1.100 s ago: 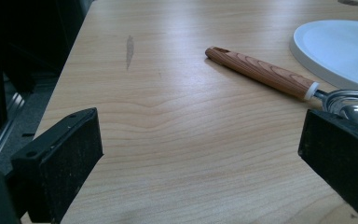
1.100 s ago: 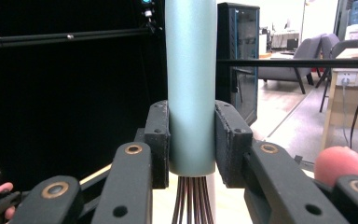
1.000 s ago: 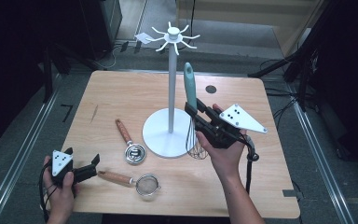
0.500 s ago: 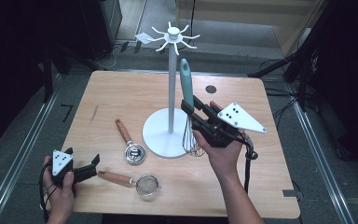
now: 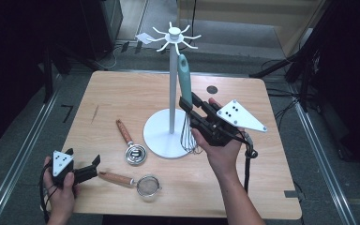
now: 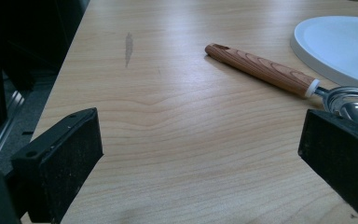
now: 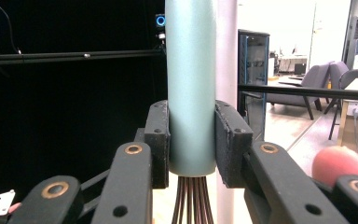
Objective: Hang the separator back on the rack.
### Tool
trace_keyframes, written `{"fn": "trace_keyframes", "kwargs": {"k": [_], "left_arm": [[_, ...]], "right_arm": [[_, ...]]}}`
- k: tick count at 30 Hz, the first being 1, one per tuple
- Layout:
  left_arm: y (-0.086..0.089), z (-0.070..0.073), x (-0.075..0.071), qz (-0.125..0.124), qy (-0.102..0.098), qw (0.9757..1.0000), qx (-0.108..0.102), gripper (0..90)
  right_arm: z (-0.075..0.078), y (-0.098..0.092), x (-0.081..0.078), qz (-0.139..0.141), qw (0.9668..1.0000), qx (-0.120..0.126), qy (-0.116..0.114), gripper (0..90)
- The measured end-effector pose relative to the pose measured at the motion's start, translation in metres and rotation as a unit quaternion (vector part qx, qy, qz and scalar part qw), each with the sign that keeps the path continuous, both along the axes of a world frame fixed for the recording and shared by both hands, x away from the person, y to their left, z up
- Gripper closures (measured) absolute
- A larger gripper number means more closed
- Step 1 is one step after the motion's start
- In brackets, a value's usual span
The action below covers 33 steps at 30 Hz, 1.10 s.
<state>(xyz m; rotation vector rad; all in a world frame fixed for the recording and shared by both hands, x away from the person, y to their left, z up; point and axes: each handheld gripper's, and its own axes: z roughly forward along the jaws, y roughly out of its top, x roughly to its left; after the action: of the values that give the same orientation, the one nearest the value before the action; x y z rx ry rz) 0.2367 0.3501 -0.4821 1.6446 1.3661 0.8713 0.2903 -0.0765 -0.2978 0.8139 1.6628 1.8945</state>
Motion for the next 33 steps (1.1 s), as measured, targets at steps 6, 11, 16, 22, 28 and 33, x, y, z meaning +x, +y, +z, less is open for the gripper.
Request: {"fn": "trace_keyframes", "kwargs": {"k": [6, 11, 16, 22, 28, 33], "left_arm": [[0.000, 0.000, 0.000, 0.000, -0.001, 1.0000, 0.000, 0.0], [0.000, 0.000, 0.000, 0.000, -0.001, 1.0000, -0.001, 0.0], [0.000, 0.000, 0.000, 0.000, -0.002, 1.0000, 0.000, 0.0], [0.000, 0.000, 0.000, 0.000, -0.002, 1.0000, 0.000, 0.0], [0.000, 0.000, 0.000, 0.000, -0.001, 1.0000, 0.000, 0.0], [0.000, 0.000, 0.000, -0.001, -0.001, 1.0000, 0.000, 0.0]], "right_arm": [[0.003, 0.000, 0.002, 0.001, 1.0000, 0.002, -0.002, 71.1], [0.007, 0.002, 0.003, 0.003, 1.0000, 0.003, -0.003, 71.1], [0.008, 0.004, 0.004, 0.005, 1.0000, 0.004, 0.001, 71.1], [0.007, 0.006, 0.008, 0.007, 0.9999, 0.007, 0.006, 71.1], [0.007, 0.008, 0.012, 0.003, 1.0000, 0.004, 0.008, 71.1], [0.005, 0.009, 0.015, 0.000, 1.0000, 0.006, 0.008, 71.1]]}}
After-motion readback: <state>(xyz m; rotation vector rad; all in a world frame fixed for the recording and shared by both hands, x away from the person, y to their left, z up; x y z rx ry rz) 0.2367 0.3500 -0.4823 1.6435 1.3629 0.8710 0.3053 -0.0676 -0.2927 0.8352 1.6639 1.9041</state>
